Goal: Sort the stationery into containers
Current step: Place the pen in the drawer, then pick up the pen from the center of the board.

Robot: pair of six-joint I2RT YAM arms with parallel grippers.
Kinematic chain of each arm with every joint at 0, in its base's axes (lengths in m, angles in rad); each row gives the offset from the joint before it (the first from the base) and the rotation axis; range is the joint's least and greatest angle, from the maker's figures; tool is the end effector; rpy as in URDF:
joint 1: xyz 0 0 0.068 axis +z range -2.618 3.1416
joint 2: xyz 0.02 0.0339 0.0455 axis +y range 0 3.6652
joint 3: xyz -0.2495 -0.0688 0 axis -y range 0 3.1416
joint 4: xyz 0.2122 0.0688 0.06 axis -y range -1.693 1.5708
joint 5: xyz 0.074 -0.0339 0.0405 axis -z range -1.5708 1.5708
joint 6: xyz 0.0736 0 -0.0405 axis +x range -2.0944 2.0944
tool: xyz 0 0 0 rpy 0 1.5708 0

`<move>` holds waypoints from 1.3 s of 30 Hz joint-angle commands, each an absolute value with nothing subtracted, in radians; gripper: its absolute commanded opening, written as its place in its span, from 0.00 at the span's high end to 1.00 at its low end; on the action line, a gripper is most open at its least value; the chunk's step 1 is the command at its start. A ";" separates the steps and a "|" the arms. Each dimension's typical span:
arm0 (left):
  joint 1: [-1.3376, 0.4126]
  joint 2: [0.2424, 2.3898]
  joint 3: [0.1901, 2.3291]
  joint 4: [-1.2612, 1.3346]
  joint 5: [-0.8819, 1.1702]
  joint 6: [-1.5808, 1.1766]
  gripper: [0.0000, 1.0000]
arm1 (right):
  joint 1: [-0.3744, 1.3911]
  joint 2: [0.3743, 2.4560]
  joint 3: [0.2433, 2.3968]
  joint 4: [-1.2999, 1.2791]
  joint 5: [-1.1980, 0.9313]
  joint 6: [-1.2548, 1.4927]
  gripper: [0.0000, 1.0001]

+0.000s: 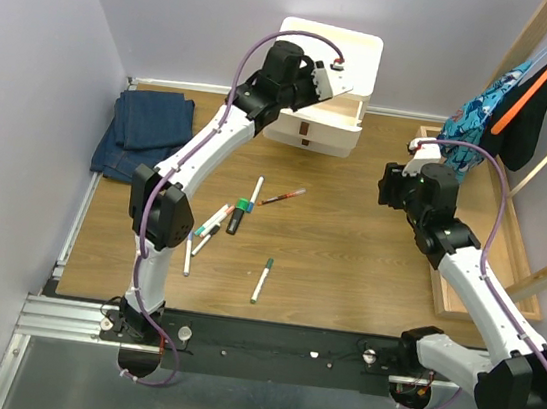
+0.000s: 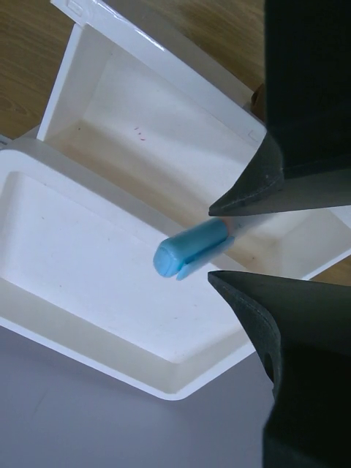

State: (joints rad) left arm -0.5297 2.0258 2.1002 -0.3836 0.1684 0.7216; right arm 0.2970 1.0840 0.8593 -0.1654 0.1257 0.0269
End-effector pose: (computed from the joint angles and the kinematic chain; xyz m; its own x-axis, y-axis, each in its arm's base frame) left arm 0.4049 -0.2514 0.3686 0.2229 0.6241 -0.7488 0.6509 0.4766 0.5910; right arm 0.2508 0.0671 0.2893 -0.3683 -0.0848 -0.9258 -0.1696 0.9852 -0.0228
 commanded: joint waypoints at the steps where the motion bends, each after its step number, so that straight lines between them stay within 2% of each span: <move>1: -0.531 2.031 2.092 -0.357 0.173 0.692 0.51 | 0.288 1.098 0.838 -0.135 0.118 0.040 0.37; 9: -0.529 1.962 2.043 -0.302 0.088 0.632 0.35 | 0.287 1.120 0.853 -0.127 0.110 0.035 0.37; 13: -0.528 1.780 1.959 -0.325 0.026 0.545 0.32 | 0.287 1.109 0.844 -0.129 0.118 0.029 0.37; 17: -0.482 1.576 1.699 -0.417 0.037 0.414 0.28 | 0.287 1.092 0.819 -0.135 0.109 0.031 0.37; 19: -0.456 1.476 1.603 -0.466 0.121 0.373 0.27 | 0.285 1.091 0.818 -0.138 0.103 0.032 0.37; 23: -0.404 1.401 1.381 -0.661 0.279 0.440 0.27 | 0.285 1.101 0.825 -0.152 0.084 0.037 0.37; 25: -0.396 1.364 1.295 -0.669 0.322 0.500 0.28 | 0.285 1.109 0.831 -0.155 0.071 0.043 0.37; 30: -0.350 1.376 1.095 -0.650 0.319 0.575 0.29 | 0.285 1.127 0.839 -0.155 0.041 0.057 0.37; 39: -0.308 1.532 1.107 -0.606 0.359 0.552 0.32 | 0.285 1.134 0.851 -0.176 0.040 0.052 0.37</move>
